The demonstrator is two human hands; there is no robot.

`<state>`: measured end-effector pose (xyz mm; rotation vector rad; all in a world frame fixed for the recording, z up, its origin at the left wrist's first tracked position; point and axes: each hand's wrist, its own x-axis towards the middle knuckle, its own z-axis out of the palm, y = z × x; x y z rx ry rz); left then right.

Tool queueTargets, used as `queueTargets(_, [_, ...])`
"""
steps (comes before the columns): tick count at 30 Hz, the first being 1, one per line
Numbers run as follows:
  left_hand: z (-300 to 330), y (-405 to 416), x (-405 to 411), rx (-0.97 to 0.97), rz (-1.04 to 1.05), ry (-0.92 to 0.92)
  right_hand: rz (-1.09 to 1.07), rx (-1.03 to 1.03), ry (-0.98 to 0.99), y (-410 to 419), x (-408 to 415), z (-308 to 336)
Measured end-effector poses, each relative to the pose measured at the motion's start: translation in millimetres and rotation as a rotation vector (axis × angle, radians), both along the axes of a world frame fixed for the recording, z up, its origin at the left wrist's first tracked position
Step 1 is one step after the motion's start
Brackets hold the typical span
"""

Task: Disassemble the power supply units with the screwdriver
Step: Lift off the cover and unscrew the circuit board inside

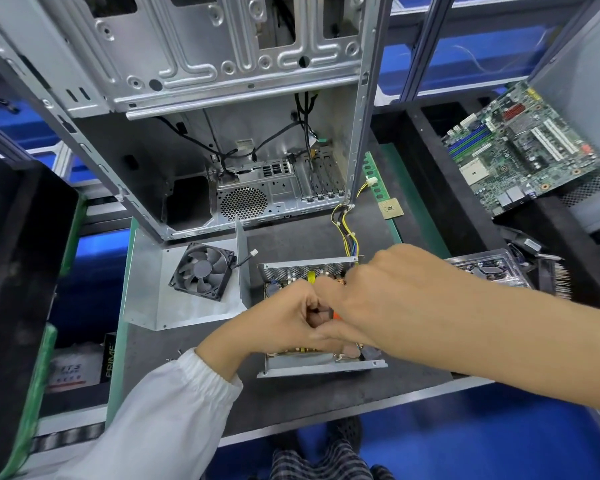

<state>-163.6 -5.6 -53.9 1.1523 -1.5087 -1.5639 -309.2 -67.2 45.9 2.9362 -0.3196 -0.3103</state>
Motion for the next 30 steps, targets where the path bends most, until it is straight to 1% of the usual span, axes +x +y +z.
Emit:
queueTargets(2, [4,-2,1,-0.008,-0.023,-0.014,0.036,0.022,0.030,1,-1,-4])
queueTargets(3, [3,-3,3,-0.021,-0.008,-0.027,0.052,0.049,0.014,-1,-3,-6])
queueTargets(5, [1,-4,8,-0.001,-0.002,-0.028,0.053,0.117,0.015,-3,-6,-5])
queueTargets(8, [1,-3,11,0.065,-0.033,-0.001,0.129,0.235,0.047,-6,-7,0])
queueTargets(10, [4,-4,8,0.059,-0.055,-0.026,0.159,0.322,0.071,-9,-6,4])
queueTargets(11, [4,-4,6,0.044,-0.057,-0.043,0.162,0.334,0.088,-11,-6,5])
queueTargets(13, [4,-5,5,0.032,-0.030,-0.058,0.107,0.312,0.101,-15,-5,9])
queueTargets(15, [2,-6,3,0.056,0.012,-0.019,0.047,0.150,0.060,-11,0,14])
queueTargets(16, [3,-7,2,0.070,-0.002,-0.009,0.035,0.066,0.051,-11,2,13])
queueTargets(18, [4,-9,0,0.054,-0.026,-0.002,0.045,-0.011,0.091,-7,2,7])
queueTargets(21, [7,-11,1,-0.010,-0.026,-0.012,0.028,0.053,0.186,-6,1,2])
queueTargets(23, [8,-12,3,0.041,-0.034,-0.001,-0.038,0.181,0.251,-9,3,6])
queueTargets(24, [8,-13,5,0.073,-0.036,0.006,-0.099,0.289,0.272,-12,4,9])
queueTargets(26, [8,-14,7,0.095,-0.049,-0.021,-0.073,0.418,0.245,-16,3,13])
queueTargets(28, [7,-14,5,0.085,-0.063,-0.055,-0.046,0.416,0.220,-16,0,20])
queueTargets(30, [6,-13,3,0.086,-0.035,-0.043,-0.077,0.331,0.125,-15,-3,25])
